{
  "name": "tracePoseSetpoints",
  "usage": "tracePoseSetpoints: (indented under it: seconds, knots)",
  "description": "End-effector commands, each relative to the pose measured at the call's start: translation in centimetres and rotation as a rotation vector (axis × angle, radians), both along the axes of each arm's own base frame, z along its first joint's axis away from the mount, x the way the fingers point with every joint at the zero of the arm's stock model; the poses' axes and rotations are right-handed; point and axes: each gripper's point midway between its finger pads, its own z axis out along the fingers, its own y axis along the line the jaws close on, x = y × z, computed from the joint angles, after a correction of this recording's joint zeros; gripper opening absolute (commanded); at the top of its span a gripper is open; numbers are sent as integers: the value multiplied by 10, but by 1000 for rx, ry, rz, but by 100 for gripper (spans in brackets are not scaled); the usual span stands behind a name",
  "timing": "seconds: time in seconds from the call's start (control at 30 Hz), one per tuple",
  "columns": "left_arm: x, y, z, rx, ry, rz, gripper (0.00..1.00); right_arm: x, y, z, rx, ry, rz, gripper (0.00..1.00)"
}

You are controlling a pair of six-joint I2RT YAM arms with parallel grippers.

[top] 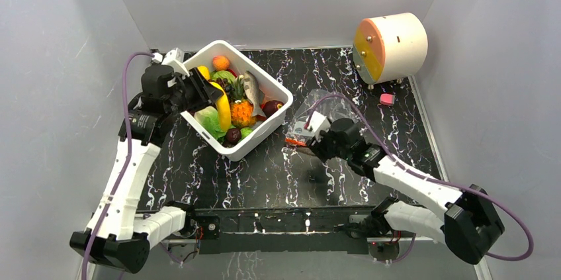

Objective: Place the food in the zip-top bag and seal the zipper
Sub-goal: Pick up the fake fruit from the bin, then pick up the zipper food storage bag at the center of the board.

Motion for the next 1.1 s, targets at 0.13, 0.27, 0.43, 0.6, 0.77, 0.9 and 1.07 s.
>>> tracePoseSetpoints:
  seconds: [0.13,0.27,0.43,0.6,0.77,0.9,1.07]
  knots:
    - [-14,13,-7,62,0,27,17,18,29,12,-136,-399,186,59]
    - [-15,13,-5,59,-9,29,17,20,33,-1,-211,-475,232,65]
    - [-17,14,-5,52,-19,35,17,22,18,-36,-392,-513,222,72]
    - [-17,13,-8,49,-9,30,17,31,8,-33,-469,-596,153,64]
    - [-19,11,-6,36,-13,22,17,30,4,-38,-511,-622,133,56]
    - [-21,12,-5,38,-11,24,17,32,4,-27,-488,-656,101,39]
    - [-22,12,-7,33,-9,28,17,32,11,-9,-411,-670,87,11]
